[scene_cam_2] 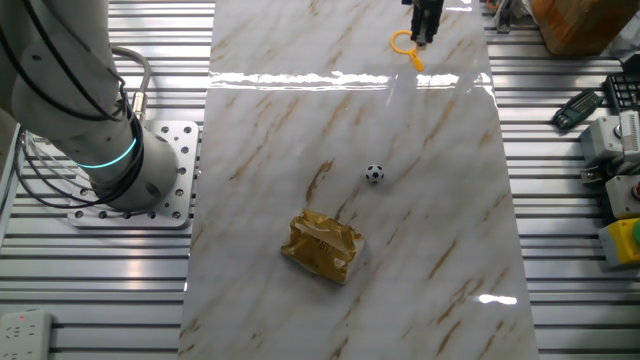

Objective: Attach the bubble ring to the ball

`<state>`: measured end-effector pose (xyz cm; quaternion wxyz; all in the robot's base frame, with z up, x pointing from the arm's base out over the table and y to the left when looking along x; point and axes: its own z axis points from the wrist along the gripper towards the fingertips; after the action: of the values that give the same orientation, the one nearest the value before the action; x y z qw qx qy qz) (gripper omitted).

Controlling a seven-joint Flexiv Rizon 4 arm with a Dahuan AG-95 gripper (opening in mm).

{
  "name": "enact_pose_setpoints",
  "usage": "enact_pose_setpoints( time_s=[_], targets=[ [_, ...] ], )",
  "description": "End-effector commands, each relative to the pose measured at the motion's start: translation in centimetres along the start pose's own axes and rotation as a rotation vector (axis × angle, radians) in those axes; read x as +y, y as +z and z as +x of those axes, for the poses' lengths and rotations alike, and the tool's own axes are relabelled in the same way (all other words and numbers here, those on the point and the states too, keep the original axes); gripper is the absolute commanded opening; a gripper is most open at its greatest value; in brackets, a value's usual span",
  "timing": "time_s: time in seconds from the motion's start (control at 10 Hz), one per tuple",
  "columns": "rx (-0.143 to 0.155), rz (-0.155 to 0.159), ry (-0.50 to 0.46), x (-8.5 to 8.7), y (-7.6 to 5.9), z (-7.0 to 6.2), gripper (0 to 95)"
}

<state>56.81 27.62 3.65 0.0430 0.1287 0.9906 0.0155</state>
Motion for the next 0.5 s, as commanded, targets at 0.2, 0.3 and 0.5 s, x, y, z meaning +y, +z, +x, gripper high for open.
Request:
enact_pose_setpoints(
  time_s=[0.2,0.3,0.5],
  targets=[
    [0.004,-0.004,0.000,-0.02,-0.02,0.02,0.0],
    [0.006,-0.003,0.000,0.01,0.00,0.00,0.0],
    [0.010,0.000,-0.011,0.01,0.01,0.00,0.0]
  ],
)
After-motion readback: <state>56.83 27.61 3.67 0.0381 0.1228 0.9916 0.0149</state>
